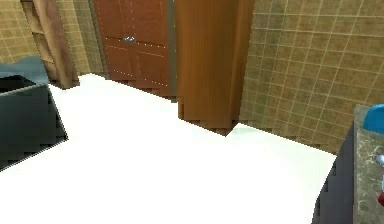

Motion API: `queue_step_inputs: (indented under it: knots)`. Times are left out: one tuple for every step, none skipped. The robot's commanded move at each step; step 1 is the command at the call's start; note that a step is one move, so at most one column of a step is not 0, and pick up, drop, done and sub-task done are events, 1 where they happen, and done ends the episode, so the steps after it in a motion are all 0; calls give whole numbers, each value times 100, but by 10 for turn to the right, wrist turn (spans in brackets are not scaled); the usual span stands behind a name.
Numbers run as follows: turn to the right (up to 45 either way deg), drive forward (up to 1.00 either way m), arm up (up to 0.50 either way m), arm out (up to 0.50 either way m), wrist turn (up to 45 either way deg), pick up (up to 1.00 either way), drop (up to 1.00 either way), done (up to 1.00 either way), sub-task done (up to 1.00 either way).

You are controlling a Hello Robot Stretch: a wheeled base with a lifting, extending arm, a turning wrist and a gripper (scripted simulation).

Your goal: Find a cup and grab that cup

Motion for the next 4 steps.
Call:
queue_step_inputs:
  knots:
    - [0, 0, 50, 0, 0, 0, 0, 0, 0]
    - [0, 0, 38, 0, 0, 0, 0, 0, 0]
    - [0, 0, 0, 22, 0, 0, 0, 0, 0]
    - [0, 0, 0, 0, 450, 0, 0, 0, 0]
